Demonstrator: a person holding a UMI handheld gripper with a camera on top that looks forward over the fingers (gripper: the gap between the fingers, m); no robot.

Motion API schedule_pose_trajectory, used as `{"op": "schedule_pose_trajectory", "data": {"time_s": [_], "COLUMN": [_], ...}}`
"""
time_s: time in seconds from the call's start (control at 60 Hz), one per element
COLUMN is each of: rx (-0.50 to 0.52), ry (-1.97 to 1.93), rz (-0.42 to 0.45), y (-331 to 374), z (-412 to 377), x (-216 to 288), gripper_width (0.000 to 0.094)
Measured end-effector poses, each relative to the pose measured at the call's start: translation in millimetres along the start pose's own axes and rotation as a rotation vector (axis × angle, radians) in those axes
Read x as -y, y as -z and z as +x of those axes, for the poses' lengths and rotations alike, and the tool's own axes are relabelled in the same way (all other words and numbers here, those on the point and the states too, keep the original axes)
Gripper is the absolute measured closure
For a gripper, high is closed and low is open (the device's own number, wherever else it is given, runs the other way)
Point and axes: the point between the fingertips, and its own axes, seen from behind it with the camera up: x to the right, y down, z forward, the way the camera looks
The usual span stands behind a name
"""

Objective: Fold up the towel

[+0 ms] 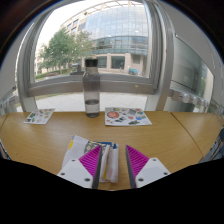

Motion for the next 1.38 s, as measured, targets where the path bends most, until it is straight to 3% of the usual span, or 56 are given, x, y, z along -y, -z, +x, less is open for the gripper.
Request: {"op": "schedule_pose_trajectory", "data": {"time_s": [0.05, 0.15, 0.3, 0.367, 0.617, 0.967, 1.383], "rx": [-0.055, -0.101, 0.009, 0.064, 0.212, 0.239, 0.215], "ry": [0.035, 0.061, -0.025, -0.047, -0.033, 0.022, 0.017], "rz": [-0.005, -0.006, 0.056, 0.087, 0.145, 0.123, 0.124], "y": [-11.0, -13.8, 12.4, 55.7, 132.9, 196.3, 241.1], "z": [38.0, 66.9, 50.3, 18.2, -97.3, -223.7, -255.5], "x": [-14.2, -19.6, 13.0, 37.5, 59.9, -14.1, -37.3], "gripper_width": [0.0417, 0.0383, 0.0268, 0.0213, 0.0175, 0.0152, 0.0150]}}
